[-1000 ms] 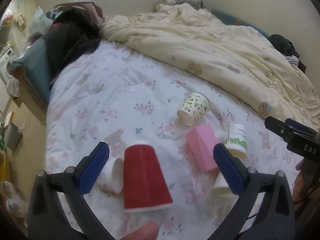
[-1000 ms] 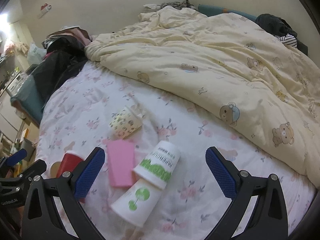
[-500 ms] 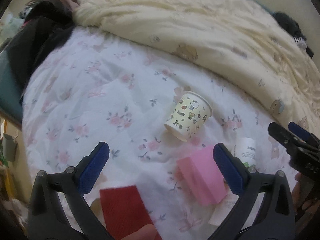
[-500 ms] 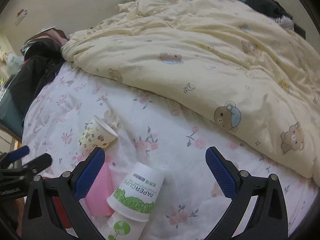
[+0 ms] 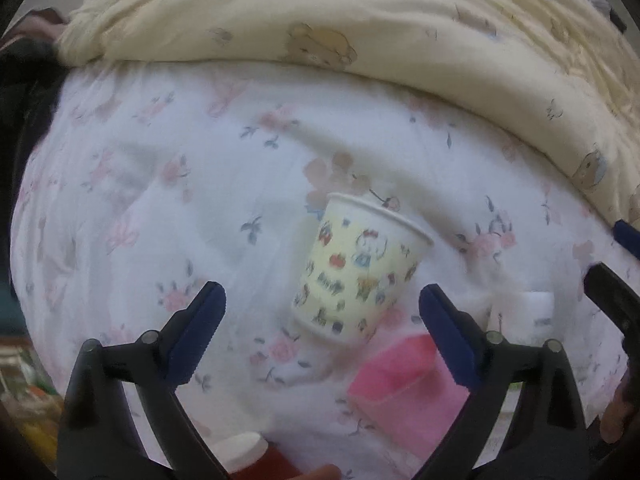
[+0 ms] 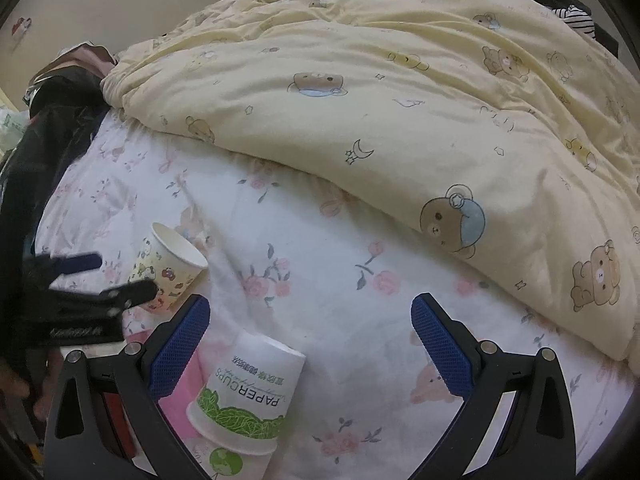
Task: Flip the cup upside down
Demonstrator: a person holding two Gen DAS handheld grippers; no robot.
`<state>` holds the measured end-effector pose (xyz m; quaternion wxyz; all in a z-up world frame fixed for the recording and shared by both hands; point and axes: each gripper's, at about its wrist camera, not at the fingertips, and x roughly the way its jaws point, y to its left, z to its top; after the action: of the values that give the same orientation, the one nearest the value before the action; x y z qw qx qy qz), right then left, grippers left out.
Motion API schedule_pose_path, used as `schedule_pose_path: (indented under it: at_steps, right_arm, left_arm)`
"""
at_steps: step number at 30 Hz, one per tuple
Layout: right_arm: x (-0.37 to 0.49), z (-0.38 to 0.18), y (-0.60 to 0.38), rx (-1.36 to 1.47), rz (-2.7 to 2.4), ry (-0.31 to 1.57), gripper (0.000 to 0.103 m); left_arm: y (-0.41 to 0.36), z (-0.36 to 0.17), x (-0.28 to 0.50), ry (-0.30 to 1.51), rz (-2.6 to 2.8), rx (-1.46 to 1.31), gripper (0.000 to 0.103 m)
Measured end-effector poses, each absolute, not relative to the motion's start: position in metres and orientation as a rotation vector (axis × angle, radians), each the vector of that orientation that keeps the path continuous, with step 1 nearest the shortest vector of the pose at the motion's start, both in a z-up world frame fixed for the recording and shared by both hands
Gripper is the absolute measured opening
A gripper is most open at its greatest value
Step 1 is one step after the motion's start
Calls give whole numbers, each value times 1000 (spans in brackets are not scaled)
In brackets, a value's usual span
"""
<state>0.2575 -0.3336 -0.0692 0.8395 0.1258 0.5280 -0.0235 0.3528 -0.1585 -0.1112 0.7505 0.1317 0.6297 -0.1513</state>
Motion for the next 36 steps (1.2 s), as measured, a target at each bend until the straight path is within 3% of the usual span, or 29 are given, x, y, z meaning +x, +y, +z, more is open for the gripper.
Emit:
schedule_pose_path:
  at_steps: [5,7,8,12,26,36]
  right_arm:
    - [260,-72,-335,269,-57,1137,103]
    - [260,-73,-337,279,-59,1139,103]
    - [260,-72,-337,280,-60,1136,103]
    - [259,-71,-334,264,-66,1136,103]
    - [235,-36,-307,263,15,1087,103]
    - [175,6,-271,185,120,1035,103]
  left_arm:
    - [-174,-126,359,1392,-356,358,85]
    - [-176,-131,359,1394,-362,363,66]
    - [-177,-134,357,1398,-357,384,62]
    - [-173,-127,349,1339,-337,404,60]
    - [-115,-27,298,1275,-186,189,60]
    - [-97,9,204,1264,-147,44,60]
